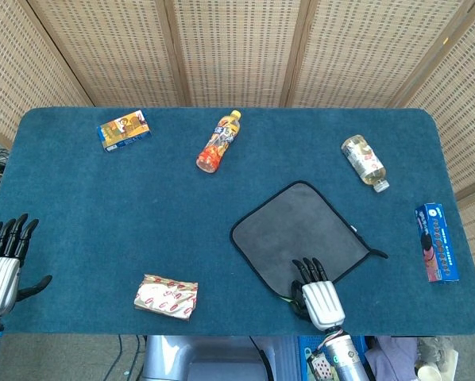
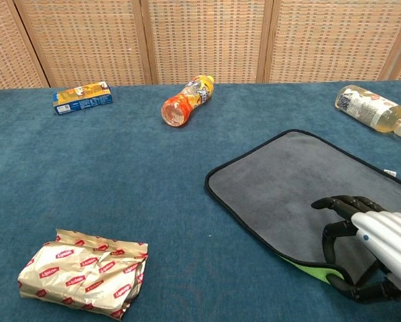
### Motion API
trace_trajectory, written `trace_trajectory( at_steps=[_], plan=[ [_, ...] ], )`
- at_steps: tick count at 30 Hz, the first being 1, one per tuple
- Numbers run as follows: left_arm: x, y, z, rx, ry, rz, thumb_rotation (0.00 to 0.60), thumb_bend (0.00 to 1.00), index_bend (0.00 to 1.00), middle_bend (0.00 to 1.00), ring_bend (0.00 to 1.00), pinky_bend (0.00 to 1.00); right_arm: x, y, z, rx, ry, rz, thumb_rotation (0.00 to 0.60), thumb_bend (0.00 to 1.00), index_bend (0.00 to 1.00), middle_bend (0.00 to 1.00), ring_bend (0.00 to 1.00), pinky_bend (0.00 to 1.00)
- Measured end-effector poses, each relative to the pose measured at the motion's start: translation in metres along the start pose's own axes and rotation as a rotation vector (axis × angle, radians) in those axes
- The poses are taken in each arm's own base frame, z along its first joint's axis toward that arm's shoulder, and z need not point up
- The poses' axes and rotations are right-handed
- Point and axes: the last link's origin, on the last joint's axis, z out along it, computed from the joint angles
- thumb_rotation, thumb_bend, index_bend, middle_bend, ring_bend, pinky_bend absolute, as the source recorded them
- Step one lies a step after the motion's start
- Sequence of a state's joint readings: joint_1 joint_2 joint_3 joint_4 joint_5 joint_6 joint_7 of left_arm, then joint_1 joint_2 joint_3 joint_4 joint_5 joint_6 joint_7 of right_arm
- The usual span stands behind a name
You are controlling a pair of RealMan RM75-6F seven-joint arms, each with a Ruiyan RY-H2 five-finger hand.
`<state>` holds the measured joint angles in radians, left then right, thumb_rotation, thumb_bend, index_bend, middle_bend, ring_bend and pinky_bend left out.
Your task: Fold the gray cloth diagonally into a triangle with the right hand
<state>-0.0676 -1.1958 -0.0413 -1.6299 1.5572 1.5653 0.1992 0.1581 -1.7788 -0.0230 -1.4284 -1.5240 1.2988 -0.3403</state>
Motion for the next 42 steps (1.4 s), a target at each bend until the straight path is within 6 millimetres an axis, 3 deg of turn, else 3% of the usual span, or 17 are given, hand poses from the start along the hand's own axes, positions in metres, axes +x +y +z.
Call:
trace_trajectory(
  at_steps=[21,31,42],
  plan=[
    [0.0,0.0,0.0,-0.001,0.002,-0.003,0.6,0.1,0.0,0.0,0.0,0.0,0.007,0.0,0.004,0.011,0.022,-0.007,0.6,0.42,0.63,0.15,0.0,0.0],
    [0.0,0.0,0.0,-0.003,0.003,-0.004,0.6,0.1,0.0,0.0,0.0,0.0,0.01,0.001,0.004,0.01,0.018,-0.009,0.6,0.48,0.63,0.15,0.0,0.0],
    [0.0,-0.001,0.001,0.001,0.003,-0.004,0.6,0.1,0.0,0.0,0.0,0.0,0.025,0.001,0.017,0.024,0.056,-0.029,0.6,0.49,0.63,0.15,0.0,0.0]
  ],
)
